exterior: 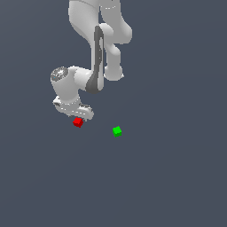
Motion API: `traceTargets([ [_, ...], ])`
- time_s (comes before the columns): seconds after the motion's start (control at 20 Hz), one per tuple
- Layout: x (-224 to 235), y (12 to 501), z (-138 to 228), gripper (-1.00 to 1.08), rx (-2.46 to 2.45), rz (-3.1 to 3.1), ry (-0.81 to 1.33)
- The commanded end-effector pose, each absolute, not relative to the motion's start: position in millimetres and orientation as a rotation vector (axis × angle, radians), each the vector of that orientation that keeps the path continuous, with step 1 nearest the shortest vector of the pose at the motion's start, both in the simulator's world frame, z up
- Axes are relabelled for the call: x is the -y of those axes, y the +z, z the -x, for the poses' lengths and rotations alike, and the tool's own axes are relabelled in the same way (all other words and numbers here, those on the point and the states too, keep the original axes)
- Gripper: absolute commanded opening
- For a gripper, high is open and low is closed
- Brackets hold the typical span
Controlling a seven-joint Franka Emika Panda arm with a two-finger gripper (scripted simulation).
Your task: Stack the red cube on top of the green cube.
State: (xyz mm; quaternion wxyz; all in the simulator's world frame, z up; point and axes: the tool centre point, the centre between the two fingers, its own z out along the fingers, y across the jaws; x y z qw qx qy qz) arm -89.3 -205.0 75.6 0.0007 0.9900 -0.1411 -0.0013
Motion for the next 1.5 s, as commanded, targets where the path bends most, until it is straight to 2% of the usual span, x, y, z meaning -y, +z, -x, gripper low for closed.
traceTargets([
  [0.0,215.1,71.1,94.3,1.00,0.463,-3.106,-0.001],
  [0.45,217.8,67.0,95.1,1.00,0.469,-3.106,-0.001],
  [1.2,217.0,19.9,94.5,1.00,0.467,-3.107,0.000],
  [1.25,217.0,19.9,94.5,-1.00,0.467,-3.107,0.000],
  [1.45,217.0,19.9,94.5,-1.00,0.467,-3.107,0.000],
])
